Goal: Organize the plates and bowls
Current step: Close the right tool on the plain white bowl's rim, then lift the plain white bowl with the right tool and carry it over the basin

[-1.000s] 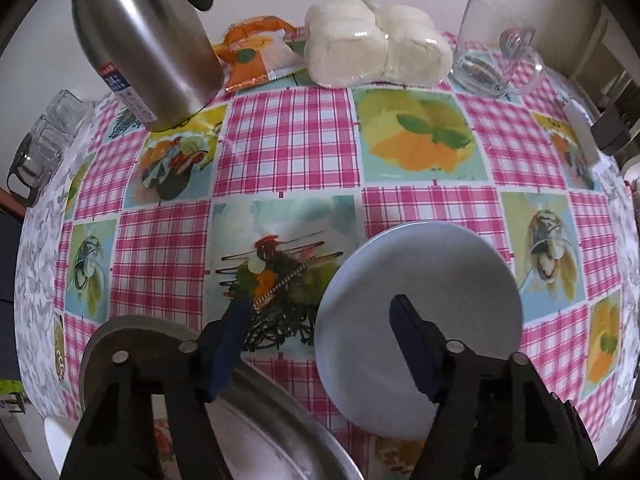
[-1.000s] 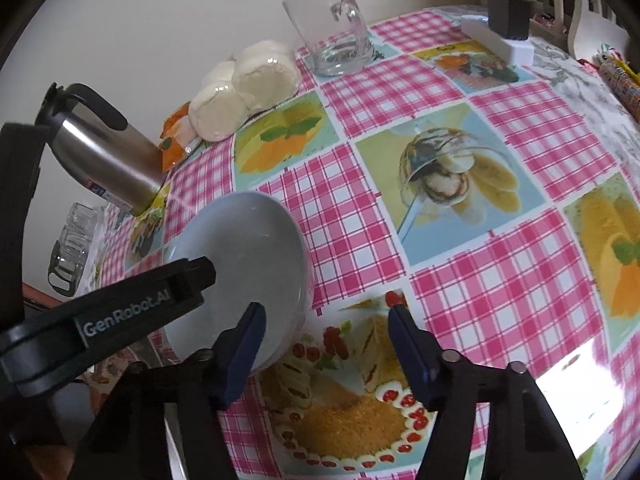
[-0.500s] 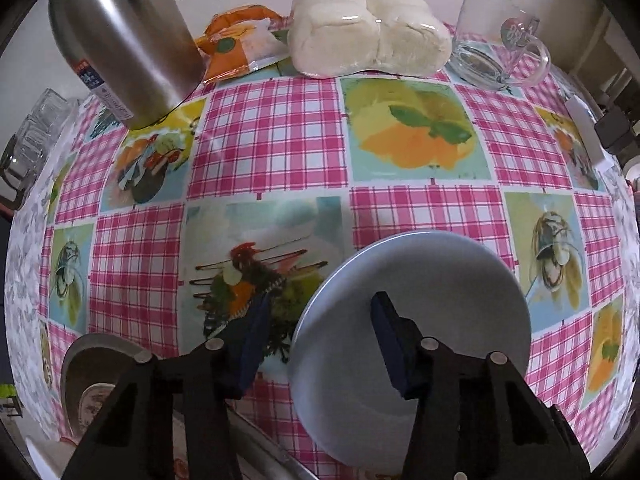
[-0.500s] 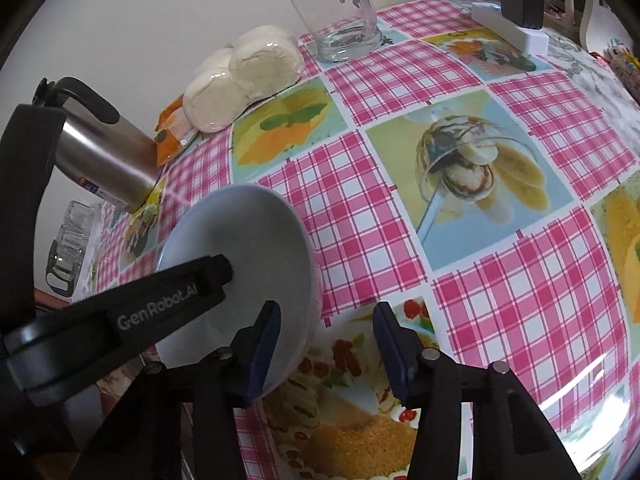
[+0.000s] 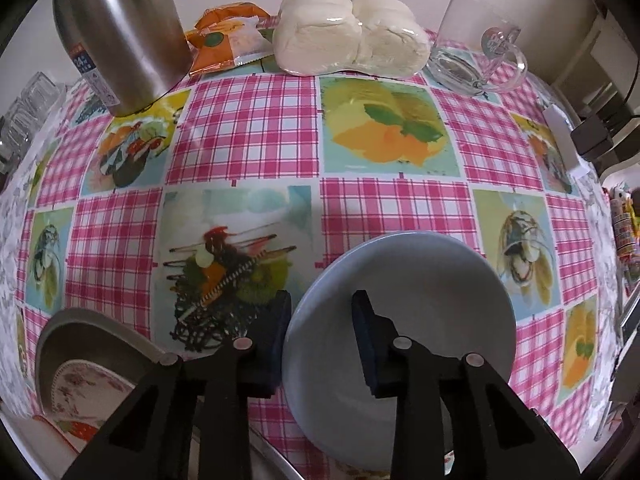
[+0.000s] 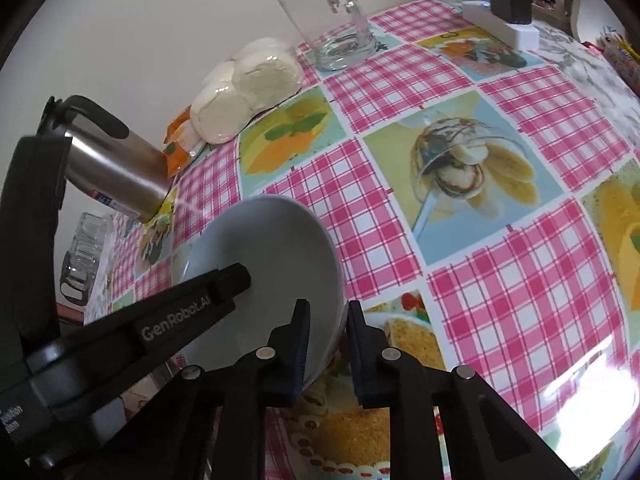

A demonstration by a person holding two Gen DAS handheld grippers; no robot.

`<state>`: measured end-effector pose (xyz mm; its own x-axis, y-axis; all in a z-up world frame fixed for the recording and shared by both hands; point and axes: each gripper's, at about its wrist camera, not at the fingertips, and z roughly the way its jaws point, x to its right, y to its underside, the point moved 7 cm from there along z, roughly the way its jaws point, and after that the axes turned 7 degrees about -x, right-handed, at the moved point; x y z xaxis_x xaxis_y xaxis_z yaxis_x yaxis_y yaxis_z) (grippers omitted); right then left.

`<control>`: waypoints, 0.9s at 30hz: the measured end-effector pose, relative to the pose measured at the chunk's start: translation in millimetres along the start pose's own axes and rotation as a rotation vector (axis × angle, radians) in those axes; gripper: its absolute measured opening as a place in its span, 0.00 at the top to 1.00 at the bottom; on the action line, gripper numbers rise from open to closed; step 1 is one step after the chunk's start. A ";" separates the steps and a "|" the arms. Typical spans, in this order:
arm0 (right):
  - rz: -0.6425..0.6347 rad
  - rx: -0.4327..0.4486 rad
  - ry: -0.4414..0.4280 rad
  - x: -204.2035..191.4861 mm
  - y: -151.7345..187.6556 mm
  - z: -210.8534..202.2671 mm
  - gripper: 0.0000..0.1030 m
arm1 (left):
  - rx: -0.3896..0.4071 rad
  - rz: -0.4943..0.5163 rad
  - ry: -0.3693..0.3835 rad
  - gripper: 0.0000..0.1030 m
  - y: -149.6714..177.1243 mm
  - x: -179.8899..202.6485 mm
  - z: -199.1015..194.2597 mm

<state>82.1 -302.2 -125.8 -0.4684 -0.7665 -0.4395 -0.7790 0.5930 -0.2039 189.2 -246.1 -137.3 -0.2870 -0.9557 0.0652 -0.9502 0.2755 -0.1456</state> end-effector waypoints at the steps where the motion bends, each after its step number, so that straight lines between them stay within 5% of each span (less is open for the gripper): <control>1: -0.002 0.004 0.002 0.7 0.1 -3.2 0.81 | 0.004 -0.003 0.006 0.68 1.0 -0.1 -1.9; 27: -0.162 0.141 -0.109 -86.2 36.2 -114.2 0.81 | 0.335 -0.054 0.136 0.68 50.8 -53.7 -167.5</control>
<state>46.7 -242.9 4.6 -0.2888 -0.8277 -0.4811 -0.7706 0.4992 -0.3962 136.1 -163.4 17.1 -0.2724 -0.9392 0.2093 -0.8786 0.1542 -0.4519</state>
